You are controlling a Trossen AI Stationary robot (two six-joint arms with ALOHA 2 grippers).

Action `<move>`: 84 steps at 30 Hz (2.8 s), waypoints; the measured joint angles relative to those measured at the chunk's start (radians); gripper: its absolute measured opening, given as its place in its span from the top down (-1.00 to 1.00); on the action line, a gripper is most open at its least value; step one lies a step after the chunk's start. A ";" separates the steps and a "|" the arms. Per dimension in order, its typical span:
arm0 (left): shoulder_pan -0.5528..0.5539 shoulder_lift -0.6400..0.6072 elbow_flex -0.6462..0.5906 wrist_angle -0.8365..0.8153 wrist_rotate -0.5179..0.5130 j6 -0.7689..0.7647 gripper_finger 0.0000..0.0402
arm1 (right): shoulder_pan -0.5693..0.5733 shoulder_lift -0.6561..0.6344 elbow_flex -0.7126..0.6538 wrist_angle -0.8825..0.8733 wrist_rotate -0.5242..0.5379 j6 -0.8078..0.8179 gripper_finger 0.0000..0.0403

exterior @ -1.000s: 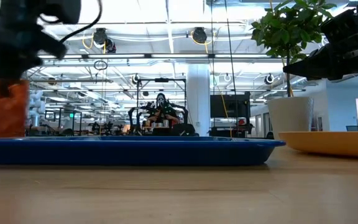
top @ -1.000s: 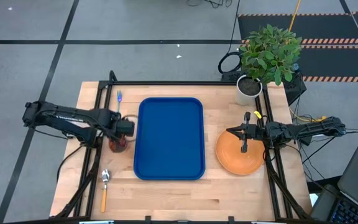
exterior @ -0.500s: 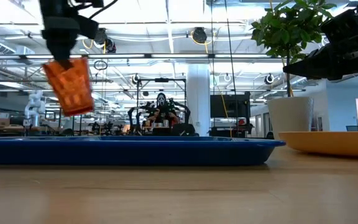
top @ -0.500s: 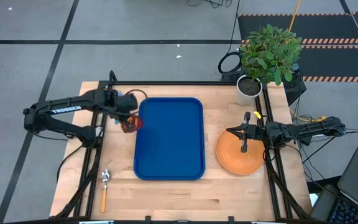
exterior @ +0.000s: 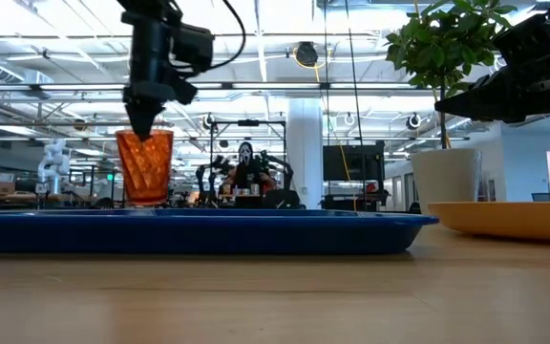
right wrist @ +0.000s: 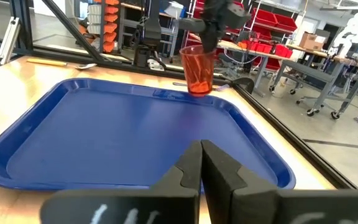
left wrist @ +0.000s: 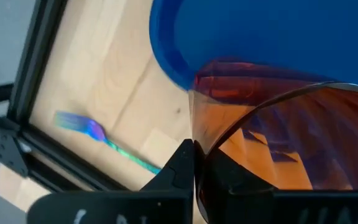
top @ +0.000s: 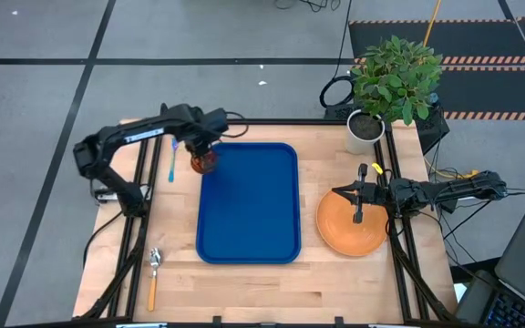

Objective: Pick and place plate/cup/fork/spoon on tray
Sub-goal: Put the brown glass on the blue tray

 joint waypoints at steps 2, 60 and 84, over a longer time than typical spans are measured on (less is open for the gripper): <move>0.009 0.034 0.035 0.009 0.002 0.021 0.96 | 0.000 0.000 0.000 0.000 0.000 0.000 1.00; 0.042 0.222 0.130 0.098 -0.018 0.186 0.60 | 0.000 0.000 0.000 -0.002 -0.004 0.000 1.00; -0.018 0.221 0.197 -0.044 -0.154 0.196 0.60 | 0.000 0.000 0.000 -0.002 -0.004 0.000 1.00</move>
